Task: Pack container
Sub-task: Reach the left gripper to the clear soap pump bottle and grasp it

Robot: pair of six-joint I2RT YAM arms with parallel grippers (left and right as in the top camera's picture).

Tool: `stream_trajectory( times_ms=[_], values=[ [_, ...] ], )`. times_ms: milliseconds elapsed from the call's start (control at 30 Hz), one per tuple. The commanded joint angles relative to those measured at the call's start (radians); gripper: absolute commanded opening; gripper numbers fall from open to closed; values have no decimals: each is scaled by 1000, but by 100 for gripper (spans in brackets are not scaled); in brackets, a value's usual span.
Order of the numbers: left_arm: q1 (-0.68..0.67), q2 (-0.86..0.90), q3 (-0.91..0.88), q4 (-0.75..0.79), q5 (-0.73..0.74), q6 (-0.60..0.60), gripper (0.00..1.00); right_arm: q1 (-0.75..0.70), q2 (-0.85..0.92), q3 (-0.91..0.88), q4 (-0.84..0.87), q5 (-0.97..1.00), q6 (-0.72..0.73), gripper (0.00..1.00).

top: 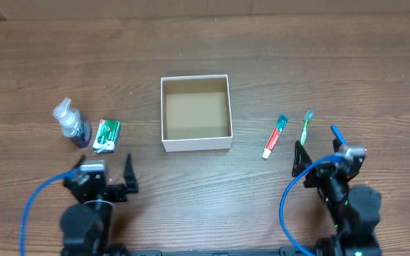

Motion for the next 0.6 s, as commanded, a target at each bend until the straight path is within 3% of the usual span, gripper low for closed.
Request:
stream_trajectory(
  times_ms=[0,167,333,467,567],
  values=[
    [-1,158,282,-164,-173,-98,100,-1,222,241,-87,-10,14,100],
    [-1,455,641,-473,-193,-111,100,-1,543,597,-362,-10,12,100],
    [-1,707,906,-738,-110,-109,100,-2,670,726,-486,-9,12,100],
    [1,803,960,-760,-145,-99,100,-2,719,726,-486,-9,12,100],
    [84,855,970,-713,-186,-103,100,-2,742,726,-486,-9,11,100]
  ],
)
